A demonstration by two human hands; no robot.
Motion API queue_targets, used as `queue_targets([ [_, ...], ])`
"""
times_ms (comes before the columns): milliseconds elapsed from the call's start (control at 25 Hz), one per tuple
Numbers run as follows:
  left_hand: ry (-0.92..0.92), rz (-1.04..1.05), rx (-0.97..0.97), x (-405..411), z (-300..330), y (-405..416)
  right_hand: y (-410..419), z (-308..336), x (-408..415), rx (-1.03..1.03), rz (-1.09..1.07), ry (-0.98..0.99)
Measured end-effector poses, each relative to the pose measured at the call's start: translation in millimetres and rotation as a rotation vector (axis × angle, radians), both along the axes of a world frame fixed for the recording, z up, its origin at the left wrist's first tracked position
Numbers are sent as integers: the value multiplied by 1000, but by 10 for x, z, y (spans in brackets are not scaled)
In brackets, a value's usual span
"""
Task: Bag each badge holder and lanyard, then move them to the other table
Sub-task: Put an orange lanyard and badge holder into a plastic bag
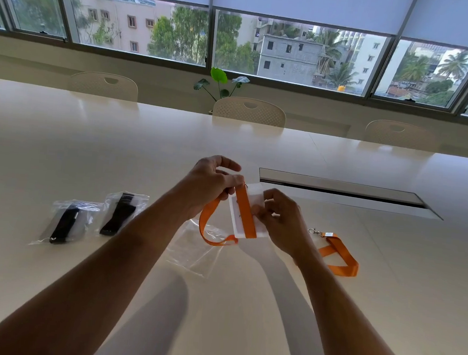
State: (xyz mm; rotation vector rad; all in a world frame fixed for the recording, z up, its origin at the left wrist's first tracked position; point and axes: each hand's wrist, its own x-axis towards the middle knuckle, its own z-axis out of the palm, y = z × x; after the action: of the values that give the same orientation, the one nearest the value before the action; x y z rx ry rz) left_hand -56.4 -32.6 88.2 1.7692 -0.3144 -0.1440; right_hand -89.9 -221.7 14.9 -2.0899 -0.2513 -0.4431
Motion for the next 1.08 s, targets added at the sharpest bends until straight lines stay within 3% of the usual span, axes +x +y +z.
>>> queue_targets([
  [240,-341,78,322,63,-65,-29,-43,2,-30,32,120,90],
  [400,-406,-39,397,107,-79,-24,-60,89,-88,196,262,193],
  [600,-190,-196,282,104,-45,24,-76,180,-144,441,440,221],
  [800,61,-380,20,13,-216,12,0,228,-144,598,468,139],
  [1080,175,-403,-53,-41,-617,-60,71,235,-39,793,229,8],
])
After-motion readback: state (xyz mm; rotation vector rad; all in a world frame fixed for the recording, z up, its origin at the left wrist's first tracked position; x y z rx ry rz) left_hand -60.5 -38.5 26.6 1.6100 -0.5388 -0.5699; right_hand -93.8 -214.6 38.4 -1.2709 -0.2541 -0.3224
